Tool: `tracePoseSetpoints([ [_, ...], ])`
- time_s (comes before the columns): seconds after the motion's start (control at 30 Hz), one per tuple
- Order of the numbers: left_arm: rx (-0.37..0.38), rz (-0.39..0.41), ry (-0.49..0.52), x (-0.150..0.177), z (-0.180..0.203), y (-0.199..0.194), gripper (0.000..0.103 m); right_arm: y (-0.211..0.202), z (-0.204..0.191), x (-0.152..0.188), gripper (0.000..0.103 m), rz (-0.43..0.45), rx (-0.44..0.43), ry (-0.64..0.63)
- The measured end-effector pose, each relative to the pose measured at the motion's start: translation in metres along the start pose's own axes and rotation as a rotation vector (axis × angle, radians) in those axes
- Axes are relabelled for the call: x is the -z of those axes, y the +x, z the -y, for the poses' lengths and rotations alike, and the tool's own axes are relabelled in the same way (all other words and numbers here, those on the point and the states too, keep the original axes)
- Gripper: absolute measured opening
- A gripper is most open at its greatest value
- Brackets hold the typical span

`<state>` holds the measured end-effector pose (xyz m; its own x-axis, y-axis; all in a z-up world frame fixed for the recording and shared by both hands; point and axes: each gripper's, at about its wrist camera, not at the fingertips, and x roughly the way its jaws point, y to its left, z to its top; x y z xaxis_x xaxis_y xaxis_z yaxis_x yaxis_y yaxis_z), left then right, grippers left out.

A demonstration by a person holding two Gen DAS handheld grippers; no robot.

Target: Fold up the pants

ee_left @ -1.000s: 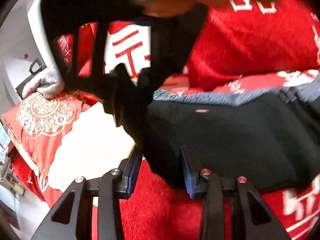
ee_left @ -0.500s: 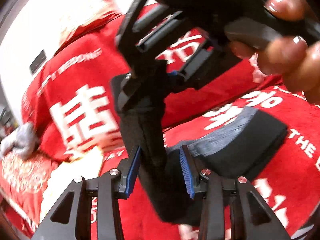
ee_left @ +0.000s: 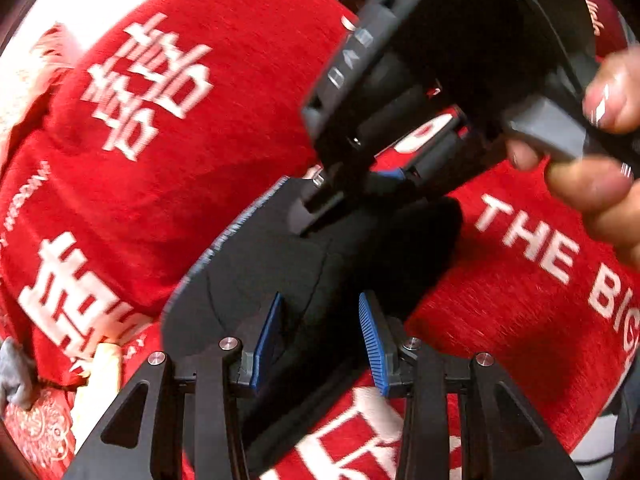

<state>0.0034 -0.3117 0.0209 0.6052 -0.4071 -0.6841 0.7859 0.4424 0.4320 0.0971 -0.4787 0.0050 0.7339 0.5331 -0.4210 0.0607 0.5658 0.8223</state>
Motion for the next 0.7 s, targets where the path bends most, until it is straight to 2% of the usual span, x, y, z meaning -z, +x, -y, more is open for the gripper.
tracePoseSetpoints([
  [0.1, 0.024, -0.034, 0.000, 0.004, -0.004, 0.002, 0.040, 0.011, 0.024, 0.005, 0.023, 0.008, -0.015, 0.039],
  [0.2, 0.022, -0.055, -0.015, 0.011, -0.019, 0.002, 0.046, 0.010, 0.033, 0.009, 0.023, 0.019, -0.047, 0.054],
  [0.3, 0.059, -0.064, -0.111, 0.021, -0.041, -0.006, 0.046, 0.011, 0.037, 0.009, 0.023, 0.010, -0.067, 0.074],
  [0.4, 0.043, -0.055, -0.275, 0.036, -0.087, -0.013, 0.048, 0.006, 0.038, 0.012, 0.025, 0.010, -0.077, 0.083],
  [0.43, 0.028, -0.064, -0.345, 0.044, -0.104, -0.012, 0.060, 0.006, 0.039, 0.012, 0.025, 0.011, -0.080, 0.086],
  [0.5, -0.009, -0.081, -0.515, 0.064, -0.146, -0.008, 0.069, 0.006, 0.039, 0.013, 0.025, 0.013, -0.086, 0.091],
  [0.6, -0.009, -0.159, -0.685, 0.095, -0.181, 0.007, 0.069, 0.006, 0.038, 0.014, 0.030, 0.012, -0.103, 0.093],
  [0.67, 0.041, -0.228, -0.791, 0.119, -0.204, 0.027, 0.069, 0.005, 0.038, 0.015, 0.038, 0.008, -0.110, 0.080],
  [0.7, 0.060, -0.249, -0.806, 0.123, -0.207, 0.034, 0.069, 0.005, 0.037, 0.014, 0.040, 0.007, -0.106, 0.072],
])
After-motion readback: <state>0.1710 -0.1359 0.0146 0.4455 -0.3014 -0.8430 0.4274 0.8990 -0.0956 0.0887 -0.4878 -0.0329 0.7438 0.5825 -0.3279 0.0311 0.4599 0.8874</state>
